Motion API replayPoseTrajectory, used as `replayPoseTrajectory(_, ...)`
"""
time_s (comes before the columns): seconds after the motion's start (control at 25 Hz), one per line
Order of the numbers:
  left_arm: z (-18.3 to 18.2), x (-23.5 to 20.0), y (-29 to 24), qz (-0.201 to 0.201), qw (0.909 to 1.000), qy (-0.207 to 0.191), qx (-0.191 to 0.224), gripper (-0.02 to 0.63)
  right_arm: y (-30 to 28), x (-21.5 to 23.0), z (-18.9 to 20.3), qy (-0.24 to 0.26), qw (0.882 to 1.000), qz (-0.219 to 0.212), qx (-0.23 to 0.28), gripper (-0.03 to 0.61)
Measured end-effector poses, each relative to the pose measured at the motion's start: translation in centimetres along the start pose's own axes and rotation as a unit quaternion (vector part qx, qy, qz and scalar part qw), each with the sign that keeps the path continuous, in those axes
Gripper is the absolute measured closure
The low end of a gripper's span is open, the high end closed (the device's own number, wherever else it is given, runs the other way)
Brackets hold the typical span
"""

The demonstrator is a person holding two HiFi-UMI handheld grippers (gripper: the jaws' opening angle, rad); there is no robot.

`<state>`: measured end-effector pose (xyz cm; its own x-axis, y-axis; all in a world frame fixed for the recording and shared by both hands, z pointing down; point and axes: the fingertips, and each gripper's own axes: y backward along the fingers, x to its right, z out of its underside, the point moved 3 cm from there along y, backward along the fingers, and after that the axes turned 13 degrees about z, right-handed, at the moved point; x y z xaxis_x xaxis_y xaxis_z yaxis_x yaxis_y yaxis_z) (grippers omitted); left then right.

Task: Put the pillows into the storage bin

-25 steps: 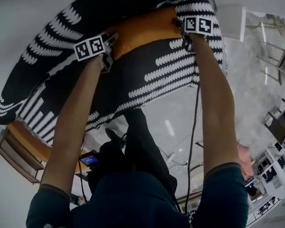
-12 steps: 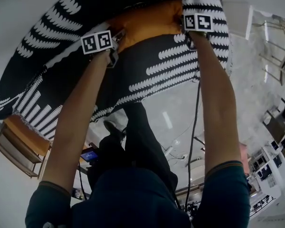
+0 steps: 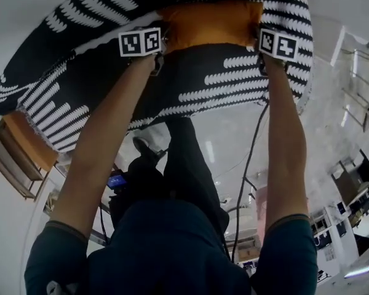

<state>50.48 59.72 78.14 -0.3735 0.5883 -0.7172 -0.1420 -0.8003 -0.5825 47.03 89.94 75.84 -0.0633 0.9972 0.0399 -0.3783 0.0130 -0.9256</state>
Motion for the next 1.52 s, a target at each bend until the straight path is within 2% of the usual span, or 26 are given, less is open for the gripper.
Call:
replayPoseTrajectory(0.2, 0.0, -0.7, 6.6, -0.004, 0.9987, -0.026, 0.044, 0.608, 4.0, -5.8, -0.8, 0.018, 0.999, 0.005, 0.051, 0.506)
replayPoseTrajectory(0.36, -2.3, -0.6, 11.2, -0.012, 0.996, -0.041, 0.079, 0.609, 6.4, -9.5, -4.0, 0.03, 0.997, -0.001, 0.077, 0.506)
replayPoseTrajectory(0.56, -4.3, -0.8, 19.0, -0.037, 0.9894, -0.047, 0.133, 0.609, 10.0, -15.6, -7.8, 0.052, 0.991, -0.026, 0.118, 0.508)
replayPoseTrajectory(0.72, -4.3, -1.5, 26.8, -0.067, 0.9814, -0.042, 0.175, 0.608, 13.0, -22.5, -10.1, 0.087, 0.984, -0.059, 0.147, 0.509)
replayPoseTrajectory(0.88, -3.3, -3.0, 35.1, -0.102, 0.9673, -0.03, 0.23, 0.609, 15.0, -30.7, -12.6, 0.135, 0.971, -0.095, 0.173, 0.511)
replayPoseTrajectory(1.04, -0.7, -3.7, 43.7, -0.128, 0.9542, -0.024, 0.269, 0.609, 18.7, -39.0, -13.0, 0.169, 0.958, -0.121, 0.197, 0.514)
replayPoseTrajectory(1.2, 2.9, -4.6, 51.9, -0.165, 0.933, -0.01, 0.32, 0.608, 21.7, -47.9, -13.1, 0.216, 0.938, -0.159, 0.219, 0.517)
replayPoseTrajectory(1.36, 7.5, -4.9, 58.7, -0.199, 0.9128, 0.004, 0.357, 0.608, 24.5, -55.2, -11.2, 0.244, 0.923, -0.19, 0.229, 0.522)
replayPoseTrajectory(1.52, 12.5, -4.8, 65.6, -0.235, 0.8858, 0.024, 0.4, 0.609, 27.1, -63.1, -9.3, 0.282, 0.903, -0.225, 0.235, 0.525)
